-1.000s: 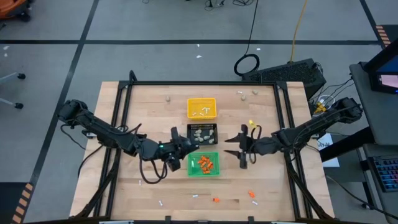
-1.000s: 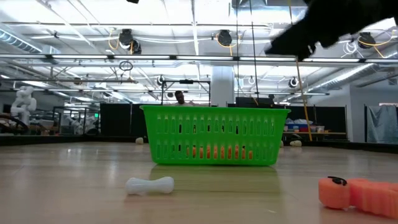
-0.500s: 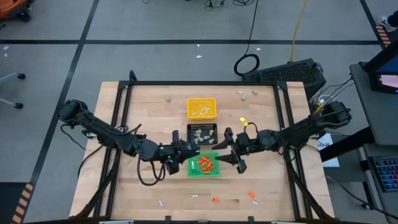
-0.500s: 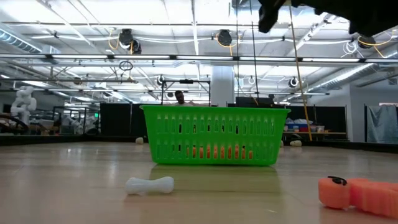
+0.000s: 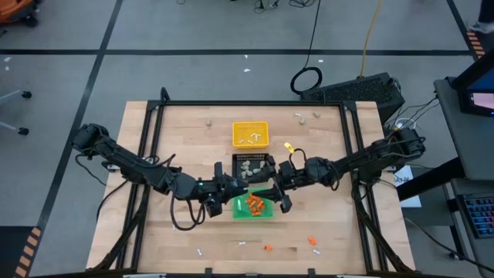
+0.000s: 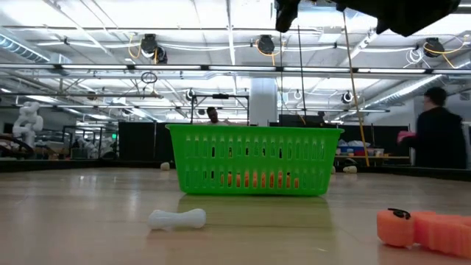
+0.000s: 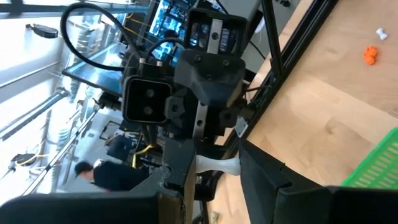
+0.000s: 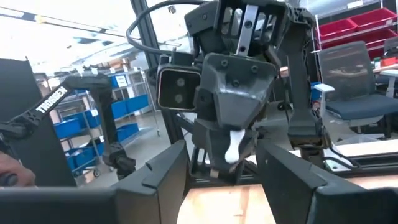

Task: Sort Halloween decoration
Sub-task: Put the white bone toy into the yellow basket

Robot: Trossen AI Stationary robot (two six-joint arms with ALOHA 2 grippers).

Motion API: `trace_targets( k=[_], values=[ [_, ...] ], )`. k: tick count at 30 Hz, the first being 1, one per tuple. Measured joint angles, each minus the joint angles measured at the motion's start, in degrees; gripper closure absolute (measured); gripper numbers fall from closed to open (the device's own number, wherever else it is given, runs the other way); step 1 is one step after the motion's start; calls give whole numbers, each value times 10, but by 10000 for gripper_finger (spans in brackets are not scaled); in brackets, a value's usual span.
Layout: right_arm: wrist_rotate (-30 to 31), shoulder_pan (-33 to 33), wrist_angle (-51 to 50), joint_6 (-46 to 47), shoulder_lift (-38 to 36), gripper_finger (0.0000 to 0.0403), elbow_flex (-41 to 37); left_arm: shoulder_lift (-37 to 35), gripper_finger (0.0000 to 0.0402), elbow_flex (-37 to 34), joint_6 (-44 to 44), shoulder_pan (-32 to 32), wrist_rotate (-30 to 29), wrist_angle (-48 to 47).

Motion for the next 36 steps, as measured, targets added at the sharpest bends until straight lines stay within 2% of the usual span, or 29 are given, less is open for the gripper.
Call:
trace_targets(
  k=[13, 25, 29, 36],
  values=[
    [-11, -16, -16, -1, 0, 225, 11, 0, 306, 0, 3, 12, 3, 3],
    [-11, -25, -16, -6, 0, 225, 11, 0, 306, 0, 2, 42, 62, 6],
    [-10, -31, -16, -6, 0, 225, 11, 3, 306, 0, 1, 48, 64, 13],
    [-11, -34, -17, -9, 0, 260, 11, 11, 306, -1, 3, 58, 75, 17]
  ],
)
